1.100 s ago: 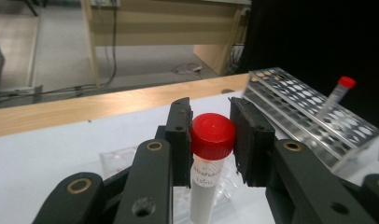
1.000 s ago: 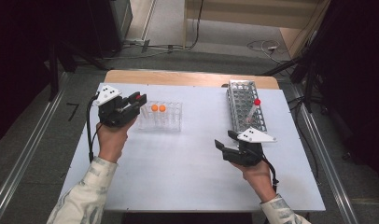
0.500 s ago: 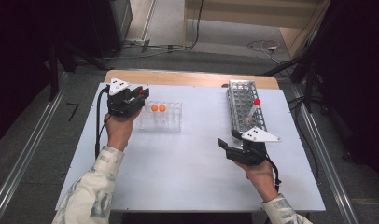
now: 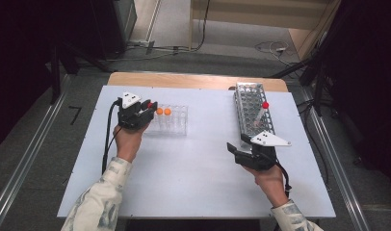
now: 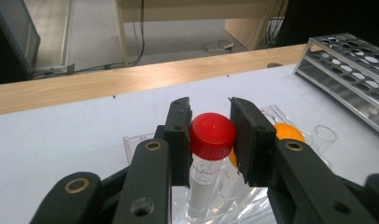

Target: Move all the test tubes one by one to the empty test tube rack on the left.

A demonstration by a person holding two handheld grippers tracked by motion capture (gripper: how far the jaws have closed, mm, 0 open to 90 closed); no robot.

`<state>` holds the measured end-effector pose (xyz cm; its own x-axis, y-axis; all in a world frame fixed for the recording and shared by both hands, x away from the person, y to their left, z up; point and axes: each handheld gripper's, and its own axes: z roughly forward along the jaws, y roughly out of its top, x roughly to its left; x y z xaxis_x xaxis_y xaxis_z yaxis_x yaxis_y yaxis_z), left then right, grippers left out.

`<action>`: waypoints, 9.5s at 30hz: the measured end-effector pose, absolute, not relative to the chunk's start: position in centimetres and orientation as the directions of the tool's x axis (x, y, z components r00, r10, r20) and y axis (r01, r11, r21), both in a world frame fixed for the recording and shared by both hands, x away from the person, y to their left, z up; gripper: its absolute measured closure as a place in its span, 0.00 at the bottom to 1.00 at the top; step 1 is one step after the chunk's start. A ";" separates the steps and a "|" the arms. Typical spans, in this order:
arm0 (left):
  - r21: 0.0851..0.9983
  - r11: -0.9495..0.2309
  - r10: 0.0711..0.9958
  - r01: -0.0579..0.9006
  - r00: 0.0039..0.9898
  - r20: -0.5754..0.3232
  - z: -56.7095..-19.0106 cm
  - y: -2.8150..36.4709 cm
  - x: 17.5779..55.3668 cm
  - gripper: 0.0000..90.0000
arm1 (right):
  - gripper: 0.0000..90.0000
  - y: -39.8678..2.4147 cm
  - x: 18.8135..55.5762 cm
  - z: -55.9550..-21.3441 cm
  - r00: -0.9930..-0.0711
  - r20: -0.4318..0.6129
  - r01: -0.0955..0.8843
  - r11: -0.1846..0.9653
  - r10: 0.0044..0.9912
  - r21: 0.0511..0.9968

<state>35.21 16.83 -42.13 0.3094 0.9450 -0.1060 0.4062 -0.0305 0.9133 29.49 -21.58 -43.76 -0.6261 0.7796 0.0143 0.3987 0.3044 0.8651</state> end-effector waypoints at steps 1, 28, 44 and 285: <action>0.914 -0.026 0.944 0.404 0.311 -0.110 -42.1 16.9 35.2 0.74 | 0.39 -21.6 29.5 -43.8 -0.624 0.011 0.399 0.306 0.781 0.865; 0.927 0.032 0.912 0.374 0.368 -0.180 -41.6 16.6 30.3 0.35 | 0.43 -26.0 36.9 -43.8 -0.277 0.015 0.452 0.116 0.961 0.884; 0.928 0.021 0.905 0.371 0.388 -0.175 -41.6 16.3 30.2 0.35 | 0.68 -26.4 41.1 -44.3 -0.223 -0.011 0.512 0.127 0.975 0.850; 0.903 0.007 0.944 0.429 0.296 -0.148 -44.4 19.0 25.0 0.25 | 0.32 -29.3 25.9 -45.8 -0.532 0.102 0.490 0.207 0.840 0.847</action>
